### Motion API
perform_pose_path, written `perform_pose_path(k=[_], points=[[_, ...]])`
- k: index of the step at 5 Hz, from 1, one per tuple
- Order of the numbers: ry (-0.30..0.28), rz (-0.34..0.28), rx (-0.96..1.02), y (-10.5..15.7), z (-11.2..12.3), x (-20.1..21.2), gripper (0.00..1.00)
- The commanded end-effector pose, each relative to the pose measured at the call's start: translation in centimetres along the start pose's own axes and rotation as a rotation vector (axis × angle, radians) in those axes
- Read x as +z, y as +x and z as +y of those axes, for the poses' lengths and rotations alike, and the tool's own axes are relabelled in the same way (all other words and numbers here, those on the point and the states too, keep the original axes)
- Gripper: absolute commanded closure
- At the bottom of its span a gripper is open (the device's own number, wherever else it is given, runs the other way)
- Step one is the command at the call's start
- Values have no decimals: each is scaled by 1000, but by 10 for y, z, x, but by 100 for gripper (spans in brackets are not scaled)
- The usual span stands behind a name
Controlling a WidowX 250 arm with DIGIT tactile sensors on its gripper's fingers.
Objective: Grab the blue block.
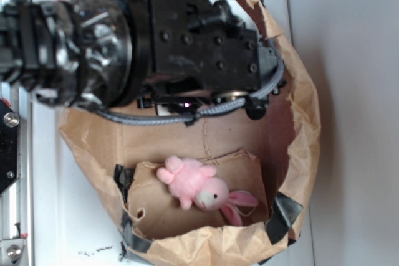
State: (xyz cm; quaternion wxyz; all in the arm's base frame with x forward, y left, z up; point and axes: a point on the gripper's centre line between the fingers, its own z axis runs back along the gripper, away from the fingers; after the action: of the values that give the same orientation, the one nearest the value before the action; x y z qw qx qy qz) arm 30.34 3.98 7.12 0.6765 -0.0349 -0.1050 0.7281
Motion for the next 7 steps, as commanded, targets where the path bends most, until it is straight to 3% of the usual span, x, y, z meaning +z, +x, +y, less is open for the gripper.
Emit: perform_pose_path(k=[1, 3, 5, 6, 7], points=[[-83, 1, -4, 2, -1, 24, 0], [-83, 1, -4, 2, -1, 24, 0], [-70, -38, 54, 16, -51, -1, 0], [-75, -49, 64, 19, -60, -8, 0], [-65, -65, 52, 17, -56, -13, 0]])
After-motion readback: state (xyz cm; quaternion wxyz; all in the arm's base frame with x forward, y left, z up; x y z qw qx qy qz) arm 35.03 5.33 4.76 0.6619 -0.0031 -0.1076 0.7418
